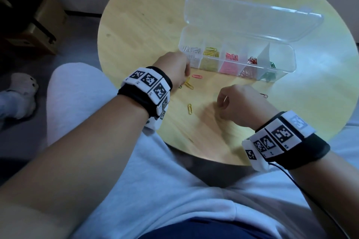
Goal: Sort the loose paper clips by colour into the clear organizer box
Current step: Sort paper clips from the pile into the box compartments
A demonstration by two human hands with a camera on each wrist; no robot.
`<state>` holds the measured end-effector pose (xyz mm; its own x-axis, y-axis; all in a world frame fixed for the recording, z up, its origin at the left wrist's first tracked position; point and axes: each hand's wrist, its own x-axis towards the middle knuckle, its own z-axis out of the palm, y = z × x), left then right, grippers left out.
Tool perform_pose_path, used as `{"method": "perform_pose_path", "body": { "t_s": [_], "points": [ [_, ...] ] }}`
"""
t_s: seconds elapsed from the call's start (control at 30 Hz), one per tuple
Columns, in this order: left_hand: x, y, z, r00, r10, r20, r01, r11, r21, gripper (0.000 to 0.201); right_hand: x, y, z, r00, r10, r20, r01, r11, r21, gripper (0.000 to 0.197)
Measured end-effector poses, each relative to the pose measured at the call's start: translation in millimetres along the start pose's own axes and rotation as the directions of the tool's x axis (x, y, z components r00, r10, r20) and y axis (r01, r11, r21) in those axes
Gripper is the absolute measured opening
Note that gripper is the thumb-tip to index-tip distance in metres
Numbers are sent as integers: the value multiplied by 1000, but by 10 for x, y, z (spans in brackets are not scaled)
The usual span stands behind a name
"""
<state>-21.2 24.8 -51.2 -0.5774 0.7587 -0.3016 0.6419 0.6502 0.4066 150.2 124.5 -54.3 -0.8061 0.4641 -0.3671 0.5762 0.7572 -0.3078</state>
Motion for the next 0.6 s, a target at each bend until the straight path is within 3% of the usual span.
{"method": "perform_pose_path", "body": {
  "t_s": [0.2,0.3,0.4,0.43,0.5,0.53,0.6],
  "points": [
    [-51,36,13,998,-15,55,16,1000,-21,15,-67,-22,70,999,-36,-6,37,999,30,7],
    [-70,37,-3,1000,-15,16,16,1000,-12,15,-111,-27,102,998,-55,-38,56,998,40,5],
    [-70,7,-40,999,-17,-50,14,998,-69,16,-123,41,76,999,32,-31,-22,962,274,9],
    [-70,-4,-58,998,-21,-61,14,994,-107,16,-128,68,57,996,86,9,-81,891,447,14],
    [-74,-17,-96,997,-22,-78,9,986,-165,15,-124,104,34,979,178,95,-189,646,740,25],
    [-70,-20,-107,996,-19,-85,3,984,-179,15,-113,112,27,971,205,120,-214,537,816,31],
    [-62,-14,-111,996,-12,-93,-5,982,-186,14,-68,102,16,966,218,139,-221,419,881,37]
  ]
}}
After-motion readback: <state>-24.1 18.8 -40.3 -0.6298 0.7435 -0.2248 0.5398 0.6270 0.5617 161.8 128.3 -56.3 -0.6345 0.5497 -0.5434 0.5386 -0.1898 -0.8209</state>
